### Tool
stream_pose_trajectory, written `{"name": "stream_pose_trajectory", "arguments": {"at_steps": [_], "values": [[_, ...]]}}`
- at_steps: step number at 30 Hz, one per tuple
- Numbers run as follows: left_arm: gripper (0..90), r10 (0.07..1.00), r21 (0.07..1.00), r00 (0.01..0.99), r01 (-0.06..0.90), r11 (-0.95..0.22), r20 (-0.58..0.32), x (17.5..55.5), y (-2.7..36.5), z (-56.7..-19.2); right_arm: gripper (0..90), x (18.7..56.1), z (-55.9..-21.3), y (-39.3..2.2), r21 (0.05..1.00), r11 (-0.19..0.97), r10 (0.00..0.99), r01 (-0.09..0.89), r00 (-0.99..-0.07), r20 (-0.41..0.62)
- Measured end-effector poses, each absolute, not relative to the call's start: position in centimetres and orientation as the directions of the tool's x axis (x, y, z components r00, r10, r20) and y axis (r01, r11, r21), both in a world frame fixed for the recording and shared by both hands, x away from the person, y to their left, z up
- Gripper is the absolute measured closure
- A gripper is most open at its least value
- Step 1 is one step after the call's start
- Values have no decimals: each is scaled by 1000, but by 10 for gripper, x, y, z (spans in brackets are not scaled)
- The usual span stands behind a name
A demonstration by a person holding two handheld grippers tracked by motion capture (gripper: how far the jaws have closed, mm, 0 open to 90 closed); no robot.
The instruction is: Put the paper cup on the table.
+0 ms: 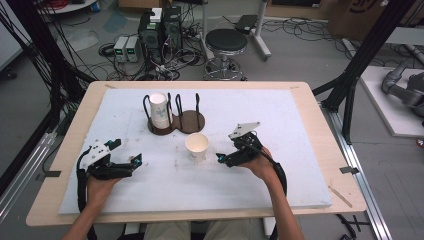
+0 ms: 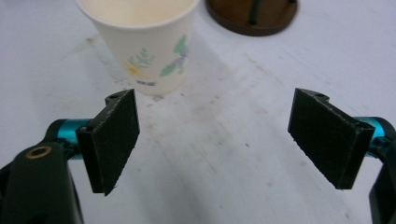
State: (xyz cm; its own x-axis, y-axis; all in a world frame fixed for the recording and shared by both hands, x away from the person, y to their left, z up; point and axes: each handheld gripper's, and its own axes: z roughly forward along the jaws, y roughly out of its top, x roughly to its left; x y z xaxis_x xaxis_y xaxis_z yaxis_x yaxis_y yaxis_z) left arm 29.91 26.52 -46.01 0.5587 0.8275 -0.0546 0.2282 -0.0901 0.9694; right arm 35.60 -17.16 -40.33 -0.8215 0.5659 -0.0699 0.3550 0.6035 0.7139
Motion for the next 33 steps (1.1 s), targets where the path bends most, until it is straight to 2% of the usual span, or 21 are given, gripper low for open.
{"name": "stream_pose_trajectory", "arguments": {"at_steps": [8,18,33], "values": [[17,829,970,556,225,-92,-51,299,265,-460,170,344,-415,-198,788,494,658,368,-750,-63],[17,834,971,549,225,-80,-59,299,266,-460,171,333,-428,-216,862,379,733,336,-678,-58],[17,835,974,548,216,-73,-58,298,266,-461,171,322,-435,-245,916,251,810,311,-585,-24]]}}
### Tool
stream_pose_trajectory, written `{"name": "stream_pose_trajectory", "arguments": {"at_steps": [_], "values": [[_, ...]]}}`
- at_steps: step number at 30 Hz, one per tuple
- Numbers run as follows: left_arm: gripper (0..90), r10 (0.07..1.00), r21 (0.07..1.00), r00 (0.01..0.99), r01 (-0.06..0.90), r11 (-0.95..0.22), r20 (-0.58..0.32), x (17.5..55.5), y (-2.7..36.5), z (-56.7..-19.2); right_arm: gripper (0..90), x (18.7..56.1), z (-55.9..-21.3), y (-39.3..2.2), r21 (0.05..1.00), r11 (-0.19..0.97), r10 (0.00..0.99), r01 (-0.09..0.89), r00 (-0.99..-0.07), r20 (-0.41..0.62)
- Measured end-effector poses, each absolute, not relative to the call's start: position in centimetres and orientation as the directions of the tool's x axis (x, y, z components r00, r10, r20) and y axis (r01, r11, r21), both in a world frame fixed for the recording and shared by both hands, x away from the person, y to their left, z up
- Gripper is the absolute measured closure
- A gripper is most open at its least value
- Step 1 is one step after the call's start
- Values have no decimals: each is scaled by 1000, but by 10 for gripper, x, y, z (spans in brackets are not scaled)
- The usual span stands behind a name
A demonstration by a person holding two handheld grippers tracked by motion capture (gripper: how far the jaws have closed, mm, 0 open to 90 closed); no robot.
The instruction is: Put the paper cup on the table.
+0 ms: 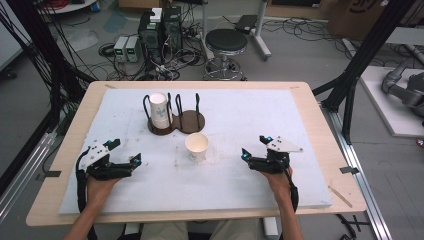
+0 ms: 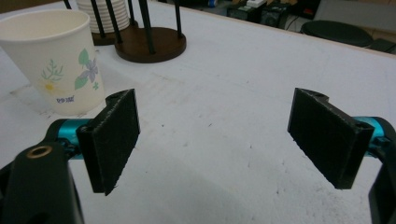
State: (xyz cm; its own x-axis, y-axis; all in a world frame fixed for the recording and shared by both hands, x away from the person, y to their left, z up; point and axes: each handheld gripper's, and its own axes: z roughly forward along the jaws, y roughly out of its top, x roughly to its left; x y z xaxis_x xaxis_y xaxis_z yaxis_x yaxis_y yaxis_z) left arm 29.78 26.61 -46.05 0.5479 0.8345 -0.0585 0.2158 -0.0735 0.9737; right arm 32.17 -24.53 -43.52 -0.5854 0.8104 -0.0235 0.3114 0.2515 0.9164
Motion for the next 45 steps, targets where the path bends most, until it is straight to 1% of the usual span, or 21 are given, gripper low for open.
{"name": "stream_pose_trajectory", "arguments": {"at_steps": [8,14,35,45], "values": [[17,831,974,553,214,-71,-61,297,267,-461,172,319,-440,-254,925,225,828,305,-560,-17],[17,831,975,553,210,-74,-56,297,266,-461,171,318,-444,-256,927,231,839,297,-544,-35],[17,833,974,550,213,-73,-58,297,266,-461,171,316,-451,-260,933,220,834,285,-551,-28],[17,830,975,554,212,-70,-61,297,267,-461,171,317,-451,-257,925,249,828,287,-558,-50]]}}
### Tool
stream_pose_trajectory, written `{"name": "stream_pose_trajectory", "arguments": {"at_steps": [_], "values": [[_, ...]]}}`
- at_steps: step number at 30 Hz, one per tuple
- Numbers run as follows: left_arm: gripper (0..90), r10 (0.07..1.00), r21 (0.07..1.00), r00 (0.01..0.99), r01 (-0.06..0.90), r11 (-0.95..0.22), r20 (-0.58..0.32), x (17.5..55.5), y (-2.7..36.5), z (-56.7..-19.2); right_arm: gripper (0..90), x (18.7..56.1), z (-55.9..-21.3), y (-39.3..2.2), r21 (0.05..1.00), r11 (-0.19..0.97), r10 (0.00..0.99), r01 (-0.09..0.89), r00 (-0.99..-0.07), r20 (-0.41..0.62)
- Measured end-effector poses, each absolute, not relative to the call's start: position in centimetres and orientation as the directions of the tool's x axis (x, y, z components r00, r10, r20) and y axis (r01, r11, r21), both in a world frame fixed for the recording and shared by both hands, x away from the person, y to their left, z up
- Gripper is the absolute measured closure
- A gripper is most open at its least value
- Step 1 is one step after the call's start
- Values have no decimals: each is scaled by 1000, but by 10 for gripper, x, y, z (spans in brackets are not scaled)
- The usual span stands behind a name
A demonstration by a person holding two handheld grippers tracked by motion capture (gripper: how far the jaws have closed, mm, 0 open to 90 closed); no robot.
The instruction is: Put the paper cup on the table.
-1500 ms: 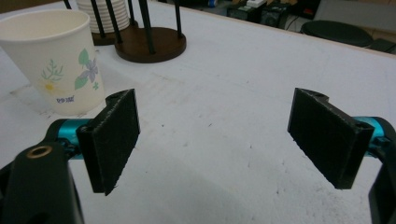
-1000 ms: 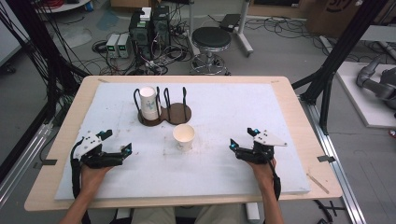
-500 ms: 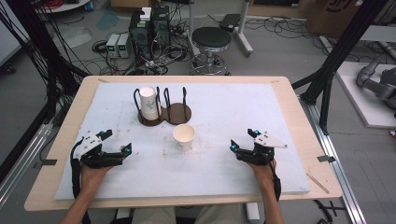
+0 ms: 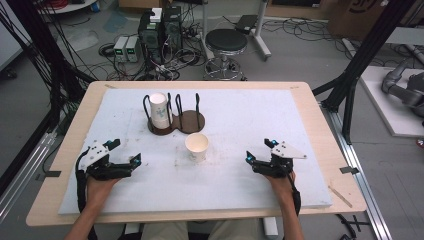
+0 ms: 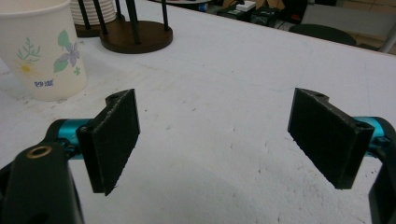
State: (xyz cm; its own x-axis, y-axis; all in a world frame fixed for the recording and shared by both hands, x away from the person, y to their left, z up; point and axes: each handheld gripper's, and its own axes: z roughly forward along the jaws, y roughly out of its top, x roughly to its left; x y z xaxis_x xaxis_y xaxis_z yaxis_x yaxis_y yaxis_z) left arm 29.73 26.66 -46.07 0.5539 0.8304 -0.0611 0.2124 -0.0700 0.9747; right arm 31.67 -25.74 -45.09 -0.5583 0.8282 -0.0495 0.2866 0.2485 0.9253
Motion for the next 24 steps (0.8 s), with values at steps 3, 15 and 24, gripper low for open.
{"name": "stream_pose_trajectory", "arguments": {"at_steps": [3,15,24], "values": [[17,831,975,553,211,-72,-59,297,266,-461,171,316,-451,-258,927,246,827,282,-560,-49],[17,826,975,561,210,-76,-56,297,266,-461,171,316,-451,-257,926,248,831,286,-555,-51],[17,826,974,561,211,-78,-55,297,266,-461,171,316,-451,-257,926,242,832,290,-552,-45]]}}
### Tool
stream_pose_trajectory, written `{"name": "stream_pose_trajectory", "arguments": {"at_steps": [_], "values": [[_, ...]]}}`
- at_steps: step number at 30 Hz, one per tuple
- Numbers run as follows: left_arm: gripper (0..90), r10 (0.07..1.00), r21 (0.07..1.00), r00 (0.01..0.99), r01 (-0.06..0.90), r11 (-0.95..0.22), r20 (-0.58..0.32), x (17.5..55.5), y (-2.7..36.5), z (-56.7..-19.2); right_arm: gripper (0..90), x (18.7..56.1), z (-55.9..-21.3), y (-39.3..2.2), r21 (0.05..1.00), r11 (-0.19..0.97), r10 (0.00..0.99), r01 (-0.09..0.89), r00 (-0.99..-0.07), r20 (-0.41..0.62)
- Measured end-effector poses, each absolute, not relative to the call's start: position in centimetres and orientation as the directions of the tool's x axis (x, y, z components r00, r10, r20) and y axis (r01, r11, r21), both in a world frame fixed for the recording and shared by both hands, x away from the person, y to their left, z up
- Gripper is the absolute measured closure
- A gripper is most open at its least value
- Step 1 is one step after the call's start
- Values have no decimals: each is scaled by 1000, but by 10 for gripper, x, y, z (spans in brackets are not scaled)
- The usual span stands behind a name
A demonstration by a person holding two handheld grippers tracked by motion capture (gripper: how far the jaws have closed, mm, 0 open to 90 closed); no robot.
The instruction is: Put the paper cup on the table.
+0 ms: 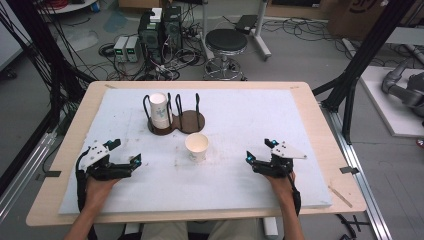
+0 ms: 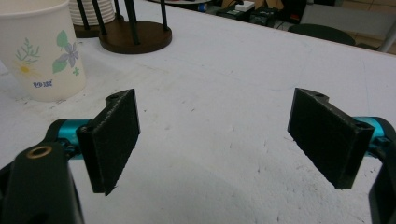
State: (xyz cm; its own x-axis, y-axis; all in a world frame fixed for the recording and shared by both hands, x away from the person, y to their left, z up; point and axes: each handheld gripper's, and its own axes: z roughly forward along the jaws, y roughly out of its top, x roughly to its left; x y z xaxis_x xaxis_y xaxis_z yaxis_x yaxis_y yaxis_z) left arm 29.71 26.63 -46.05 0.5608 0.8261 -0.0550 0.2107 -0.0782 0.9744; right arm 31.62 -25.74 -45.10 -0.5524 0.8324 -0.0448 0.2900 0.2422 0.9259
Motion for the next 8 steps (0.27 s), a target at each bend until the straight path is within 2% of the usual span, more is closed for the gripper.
{"name": "stream_pose_trajectory", "arguments": {"at_steps": [8], "values": [[17,826,975,561,211,-75,-58,297,266,-461,171,316,-451,-258,928,238,837,287,-546,-45]]}}
